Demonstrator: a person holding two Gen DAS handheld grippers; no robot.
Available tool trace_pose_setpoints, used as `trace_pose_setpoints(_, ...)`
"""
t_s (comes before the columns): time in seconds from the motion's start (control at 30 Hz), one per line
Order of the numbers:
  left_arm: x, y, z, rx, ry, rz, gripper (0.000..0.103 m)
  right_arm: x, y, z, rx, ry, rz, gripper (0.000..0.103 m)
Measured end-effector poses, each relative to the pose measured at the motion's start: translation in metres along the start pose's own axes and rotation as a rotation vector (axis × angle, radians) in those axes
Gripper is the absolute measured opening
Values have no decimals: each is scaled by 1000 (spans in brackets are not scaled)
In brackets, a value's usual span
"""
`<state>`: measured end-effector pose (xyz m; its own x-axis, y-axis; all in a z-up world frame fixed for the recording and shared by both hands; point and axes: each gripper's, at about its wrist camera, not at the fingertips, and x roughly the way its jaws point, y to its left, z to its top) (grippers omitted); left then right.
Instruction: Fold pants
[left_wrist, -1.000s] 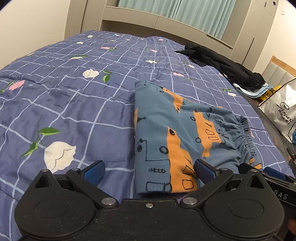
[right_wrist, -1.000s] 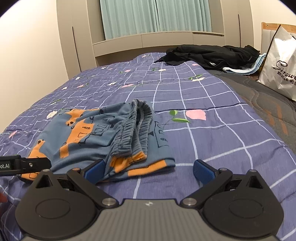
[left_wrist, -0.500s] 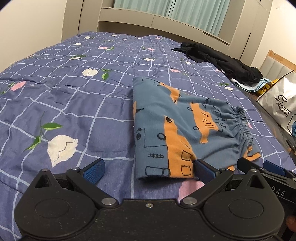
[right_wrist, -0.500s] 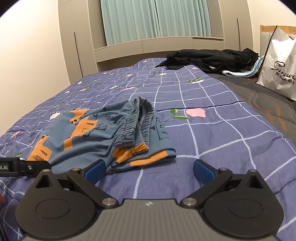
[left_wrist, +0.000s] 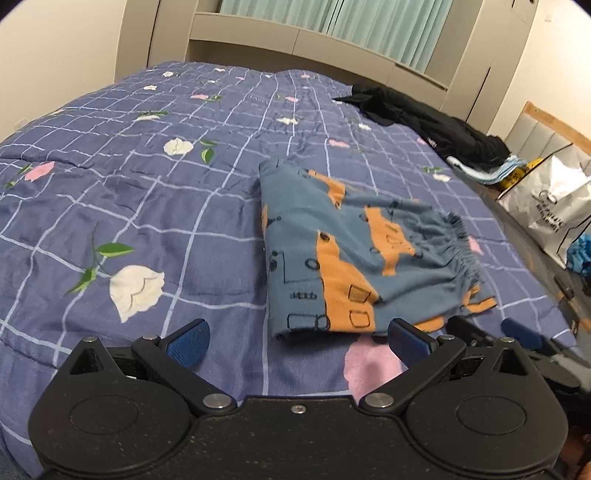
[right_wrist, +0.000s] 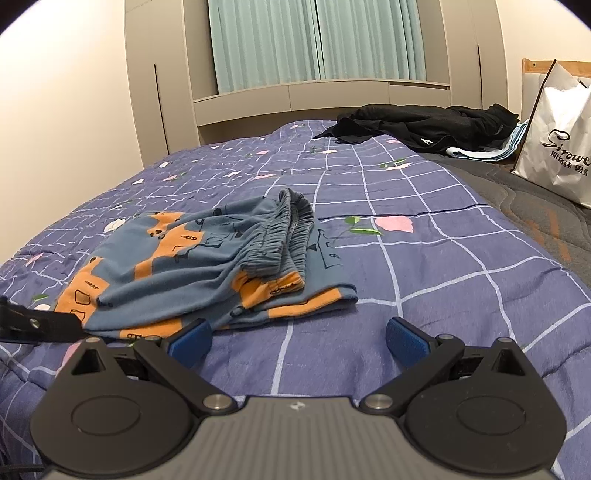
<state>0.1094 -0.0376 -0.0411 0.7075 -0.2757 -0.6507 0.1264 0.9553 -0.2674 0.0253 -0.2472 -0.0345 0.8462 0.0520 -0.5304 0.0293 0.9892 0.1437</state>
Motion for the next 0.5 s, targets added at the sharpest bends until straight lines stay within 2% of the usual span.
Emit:
trace_pose_setpoints(0.2, -3, 8, 11, -60, -31, 5, 102, -4, -3, -2, 23, -23, 24, 103)
trace_pose_setpoints(0.4, 9, 13, 22, -67, -18, 116, 102, -17, -15, 4, 110, -110, 60, 103)
trace_pose_setpoints(0.5, 17, 11, 31, -69, -32, 112, 102, -11, -20, 19, 136, -121, 91, 103)
